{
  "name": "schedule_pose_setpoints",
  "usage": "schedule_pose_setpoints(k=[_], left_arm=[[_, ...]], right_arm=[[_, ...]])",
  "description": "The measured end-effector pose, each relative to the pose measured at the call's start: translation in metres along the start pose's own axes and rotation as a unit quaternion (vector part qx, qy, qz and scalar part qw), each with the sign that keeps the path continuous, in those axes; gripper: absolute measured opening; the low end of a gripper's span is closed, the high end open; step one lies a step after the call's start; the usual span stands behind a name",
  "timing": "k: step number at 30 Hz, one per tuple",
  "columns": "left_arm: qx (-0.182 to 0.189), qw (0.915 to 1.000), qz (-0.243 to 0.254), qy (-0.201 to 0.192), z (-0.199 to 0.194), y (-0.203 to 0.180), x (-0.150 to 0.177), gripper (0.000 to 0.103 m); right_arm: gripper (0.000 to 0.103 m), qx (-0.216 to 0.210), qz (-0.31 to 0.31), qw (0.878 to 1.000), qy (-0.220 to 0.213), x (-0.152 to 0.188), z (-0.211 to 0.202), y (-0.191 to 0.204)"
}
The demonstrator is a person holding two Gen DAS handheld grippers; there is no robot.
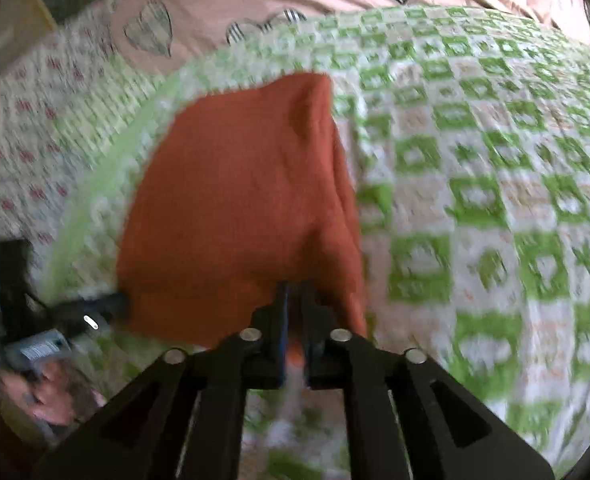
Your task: Fold small clothes
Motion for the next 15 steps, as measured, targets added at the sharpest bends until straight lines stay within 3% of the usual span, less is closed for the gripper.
schedule_pose_setpoints(k=[3, 15], left_arm=[[-0.009, 1.0000, 0.003, -0.001, 0.003, -0.002, 0.002, 0.028], [-0.035, 0.9993, 0.009, -0.004, -0.003, -0.004, 0.012, 0.028]], right_arm=[[0.006, -0.012, 0.013, 1.000, -0.005, 0.009, 0.004, -0.012], [0.009, 0.009, 0.009, 1.000, 0.002, 0.016, -0.003, -0.003]])
Point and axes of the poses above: each gripper's, at about its wrist camera, not at the fingertips, and z roughly the way its jaws point, y to its left, x to its underside, the point moved 8 cm from there along z, roughly the way its jaws point, and after that the axes turned 15 degrees about -x, right-handed, at the moved point
